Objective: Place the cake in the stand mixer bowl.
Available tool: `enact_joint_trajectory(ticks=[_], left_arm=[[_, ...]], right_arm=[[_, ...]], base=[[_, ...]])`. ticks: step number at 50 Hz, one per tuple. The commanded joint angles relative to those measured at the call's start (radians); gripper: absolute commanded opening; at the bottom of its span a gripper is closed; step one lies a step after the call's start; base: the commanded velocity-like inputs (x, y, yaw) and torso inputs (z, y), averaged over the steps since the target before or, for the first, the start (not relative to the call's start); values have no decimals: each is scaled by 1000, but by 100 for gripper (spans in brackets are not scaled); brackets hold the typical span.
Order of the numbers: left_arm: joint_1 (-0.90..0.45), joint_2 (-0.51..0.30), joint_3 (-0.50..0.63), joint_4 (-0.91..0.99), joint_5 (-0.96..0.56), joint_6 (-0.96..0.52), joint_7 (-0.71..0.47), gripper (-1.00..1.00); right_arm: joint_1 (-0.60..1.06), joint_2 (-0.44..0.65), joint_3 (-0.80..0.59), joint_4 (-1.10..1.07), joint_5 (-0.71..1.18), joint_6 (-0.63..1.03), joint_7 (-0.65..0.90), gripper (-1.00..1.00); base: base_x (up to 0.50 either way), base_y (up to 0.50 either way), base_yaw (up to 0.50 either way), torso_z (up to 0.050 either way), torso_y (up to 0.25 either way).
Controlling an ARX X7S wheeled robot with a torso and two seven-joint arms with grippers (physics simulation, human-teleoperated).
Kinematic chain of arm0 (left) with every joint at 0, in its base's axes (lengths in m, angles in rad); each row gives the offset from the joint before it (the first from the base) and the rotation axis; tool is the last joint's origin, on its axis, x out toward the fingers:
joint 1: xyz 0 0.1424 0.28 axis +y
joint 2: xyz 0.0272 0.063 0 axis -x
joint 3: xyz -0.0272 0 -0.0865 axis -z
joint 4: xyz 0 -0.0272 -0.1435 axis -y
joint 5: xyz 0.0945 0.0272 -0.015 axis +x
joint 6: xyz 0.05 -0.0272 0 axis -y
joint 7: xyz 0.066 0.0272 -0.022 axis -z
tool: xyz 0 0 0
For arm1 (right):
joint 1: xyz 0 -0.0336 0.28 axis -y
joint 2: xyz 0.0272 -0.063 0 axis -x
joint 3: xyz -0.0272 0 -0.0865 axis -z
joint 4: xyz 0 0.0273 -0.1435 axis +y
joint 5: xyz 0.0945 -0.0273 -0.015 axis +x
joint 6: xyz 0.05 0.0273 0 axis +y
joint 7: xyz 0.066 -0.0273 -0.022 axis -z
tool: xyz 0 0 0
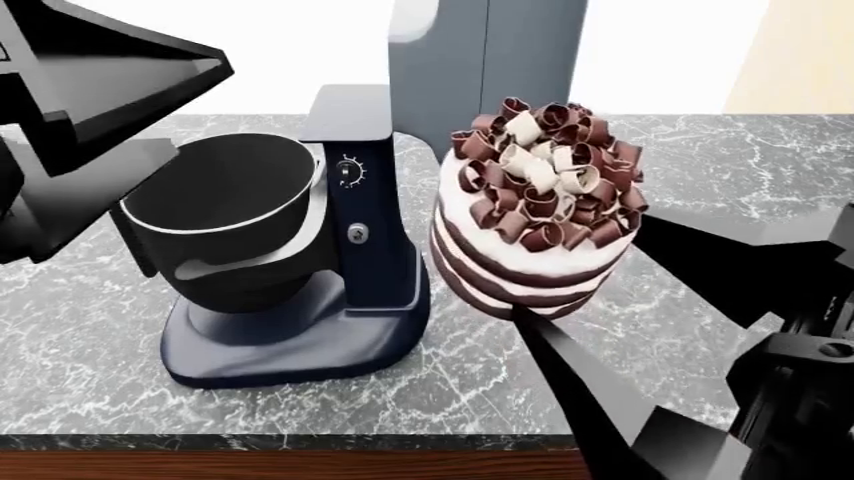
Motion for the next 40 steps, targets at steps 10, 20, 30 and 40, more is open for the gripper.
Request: enact_joint_trajectory(ticks=[10, 20, 30, 40], left_arm=[[60, 16, -38, -54, -64, -35, 91, 100], [46, 55, -29, -73, -52, -63, 125, 100], [17, 89, 50, -105, -47, -165, 111, 100], [20, 93, 66, -96, -53, -190, 115, 100]], right_arm=[[-25, -57, 83, 19, -62, 4, -52, -100], [-51, -78, 100, 20, -83, 20, -80, -100], [-60, -97, 102, 16, -95, 25, -92, -100], [-62, -99, 108, 12, -91, 23, -90, -100]], base=[[0, 0, 0, 0, 1], [0, 0, 0, 0, 0], [0, 0, 0, 0, 1], [0, 0, 0, 1, 1]])
